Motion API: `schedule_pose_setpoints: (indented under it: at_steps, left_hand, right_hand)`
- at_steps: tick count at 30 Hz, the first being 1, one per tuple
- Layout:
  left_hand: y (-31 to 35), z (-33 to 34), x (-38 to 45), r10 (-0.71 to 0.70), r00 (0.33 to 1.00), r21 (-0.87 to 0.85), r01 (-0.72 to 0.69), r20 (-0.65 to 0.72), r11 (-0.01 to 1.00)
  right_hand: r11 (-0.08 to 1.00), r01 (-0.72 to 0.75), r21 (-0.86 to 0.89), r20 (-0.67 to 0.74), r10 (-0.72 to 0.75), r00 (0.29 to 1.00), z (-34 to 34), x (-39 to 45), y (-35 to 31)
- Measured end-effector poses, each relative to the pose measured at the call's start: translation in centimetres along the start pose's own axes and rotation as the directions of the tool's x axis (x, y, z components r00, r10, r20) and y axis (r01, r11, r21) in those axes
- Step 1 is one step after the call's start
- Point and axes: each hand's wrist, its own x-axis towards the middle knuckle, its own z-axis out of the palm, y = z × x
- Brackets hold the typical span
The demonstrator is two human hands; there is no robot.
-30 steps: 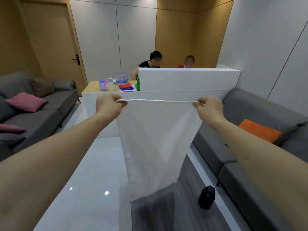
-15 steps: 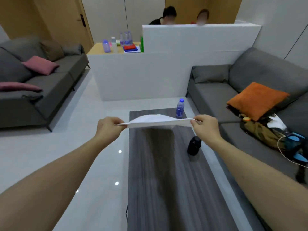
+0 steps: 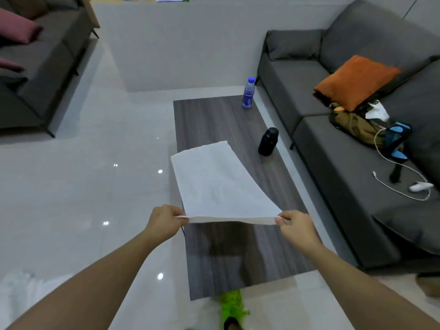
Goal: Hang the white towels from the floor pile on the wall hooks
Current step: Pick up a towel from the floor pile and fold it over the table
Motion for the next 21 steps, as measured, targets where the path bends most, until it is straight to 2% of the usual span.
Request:
schedule_pose_setpoints:
  at_steps: [4, 8, 15, 21]
  left_hand:
    - [-4.8, 2.7, -4.1, -0.021, 0.990, 0.032, 0.016, 0.137, 0.999]
    - [-6.6, 3.0, -6.2, -0.006, 0.981, 0.072, -0.008, 0.192, 0.997]
    - [-4.3, -1.2, -4.3, 0.047, 0.997, 0.041, -0.050, 0.057, 0.998]
    - [-0.7, -5.2, 0.3, 0.063, 0.997, 0.037, -0.062, -0.037, 0.997]
  right_hand:
    - [0.998, -0.068, -0.017, 0.079, 0.070, 0.994, 3.2, -6.3, 2.5]
    - [0.992, -0.094, -0.085, 0.139, 0.105, 0.985, 4.3, -9.1, 3.0]
    - [0.996, -0.076, -0.045, 0.098, 0.080, 0.992, 1.8, -6.9, -1.3]
    - [1.000, -0.011, -0.021, 0.055, 0.013, 0.998, -0.7, -0.2, -5.1]
